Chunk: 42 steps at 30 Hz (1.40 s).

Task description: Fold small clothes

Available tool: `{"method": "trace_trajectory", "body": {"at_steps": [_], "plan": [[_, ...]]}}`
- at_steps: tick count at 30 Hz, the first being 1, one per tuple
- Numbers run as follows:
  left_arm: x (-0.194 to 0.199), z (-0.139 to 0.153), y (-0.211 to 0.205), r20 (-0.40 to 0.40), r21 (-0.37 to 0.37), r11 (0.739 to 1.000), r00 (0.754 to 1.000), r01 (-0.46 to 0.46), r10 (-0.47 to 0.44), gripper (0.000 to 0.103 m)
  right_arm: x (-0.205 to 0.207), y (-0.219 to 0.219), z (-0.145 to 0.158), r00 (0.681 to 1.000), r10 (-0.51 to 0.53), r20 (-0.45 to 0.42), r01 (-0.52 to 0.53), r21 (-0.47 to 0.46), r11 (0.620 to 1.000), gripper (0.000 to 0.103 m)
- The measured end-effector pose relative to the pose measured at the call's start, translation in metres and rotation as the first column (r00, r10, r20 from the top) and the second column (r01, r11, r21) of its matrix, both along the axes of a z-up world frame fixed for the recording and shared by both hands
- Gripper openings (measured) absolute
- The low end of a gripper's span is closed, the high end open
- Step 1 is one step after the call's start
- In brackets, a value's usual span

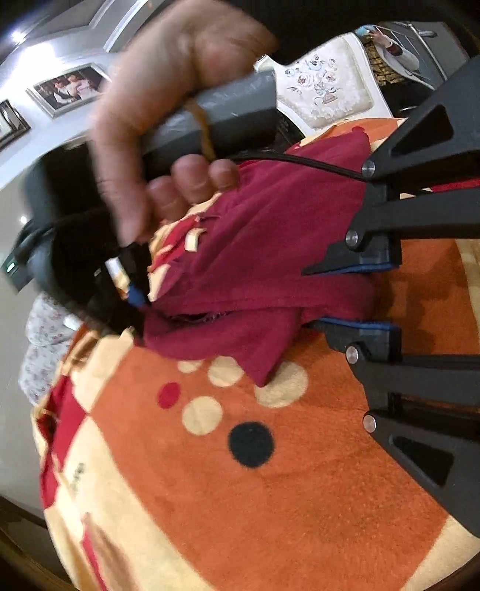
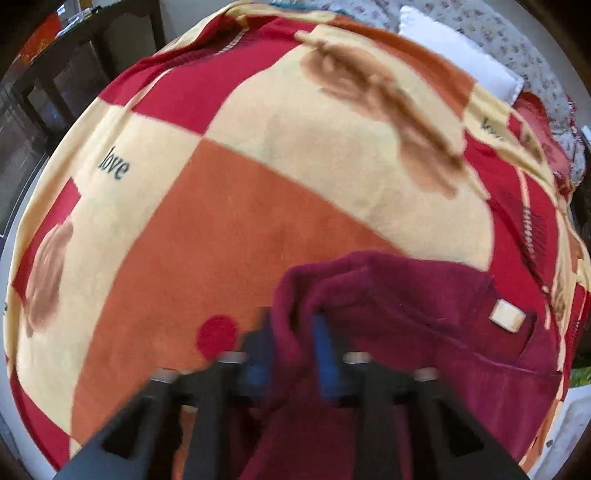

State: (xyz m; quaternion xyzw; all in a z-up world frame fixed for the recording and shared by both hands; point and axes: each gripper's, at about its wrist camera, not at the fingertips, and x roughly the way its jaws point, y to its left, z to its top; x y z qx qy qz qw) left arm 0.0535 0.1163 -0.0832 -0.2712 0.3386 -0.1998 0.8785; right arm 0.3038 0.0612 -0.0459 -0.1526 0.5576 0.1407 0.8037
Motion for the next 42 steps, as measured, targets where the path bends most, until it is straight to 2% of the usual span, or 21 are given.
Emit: {"method": "trace_trajectory", "body": {"at_steps": [2,6,11,16,18,24,30,32,33,35,36,37,40,42], "plan": [[-0.007,0.011,-0.003,0.047,0.022,1.0,0.999,-0.007,0.006,0.017,-0.004,-0.019,0.013,0.999,0.021,0.034,-0.022,0.045,0.999,0.011],[-0.015,0.035,-0.023,0.098,-0.002,1.0,0.995,-0.006,0.006,0.016,-0.01,-0.064,0.046,0.997,0.037,0.061,-0.045,0.122,0.992,0.01],[-0.02,0.067,-0.079,0.165,-0.004,0.997,0.983,0.076,-0.075,0.016,-0.022,-0.14,0.091,0.995,-0.01,0.095,-0.01,0.2,0.98,0.01],[-0.017,0.068,-0.145,0.142,0.009,0.986,0.976,0.167,-0.166,0.016,-0.037,-0.217,0.114,0.99,-0.082,0.119,0.054,0.226,0.973,0.01],[-0.014,0.061,-0.174,0.109,0.012,0.98,0.974,0.197,-0.197,0.016,-0.041,-0.245,0.114,0.988,-0.099,0.118,0.071,0.221,0.973,0.01],[-0.01,0.052,-0.23,0.077,0.036,0.967,0.964,0.253,-0.255,0.016,-0.05,-0.314,0.097,0.984,-0.141,0.11,0.117,0.2,0.973,0.01],[-0.005,0.034,-0.266,0.026,0.081,0.957,0.96,0.277,-0.28,0.016,-0.052,-0.357,0.076,0.979,-0.174,0.107,0.15,0.198,0.968,0.01],[0.0,0.025,-0.272,-0.02,0.083,0.953,0.957,0.291,-0.29,0.023,-0.049,-0.367,0.065,0.977,-0.187,0.103,0.163,0.204,0.965,0.01],[-0.002,0.023,-0.272,-0.03,0.073,0.951,0.954,0.3,-0.298,0.029,-0.047,-0.371,0.058,0.976,-0.193,0.098,0.169,0.217,0.962,0.01],[-0.009,0.026,-0.271,-0.024,0.05,0.939,0.94,0.34,-0.34,0.042,-0.045,-0.374,0.043,0.974,-0.194,0.112,0.168,0.206,0.964,0.015],[-0.016,0.029,-0.27,-0.014,0.046,0.929,0.93,0.367,-0.367,0.051,-0.045,-0.379,0.036,0.968,-0.217,0.126,0.188,0.207,0.96,0.017],[-0.022,0.031,-0.268,-0.009,0.046,0.922,0.923,0.384,-0.384,0.056,-0.046,-0.385,0.034,0.959,-0.247,0.136,0.212,0.229,0.95,0.017],[-0.04,0.035,-0.256,-0.001,0.078,0.903,0.906,0.422,-0.423,0.056,-0.055,-0.403,0.041,0.923,-0.338,0.186,0.277,0.287,0.917,0.017],[-0.044,0.04,-0.238,0.004,0.11,0.907,0.912,0.406,-0.409,0.056,-0.067,-0.413,0.053,0.901,-0.372,0.223,0.296,0.312,0.903,0.017]]}}
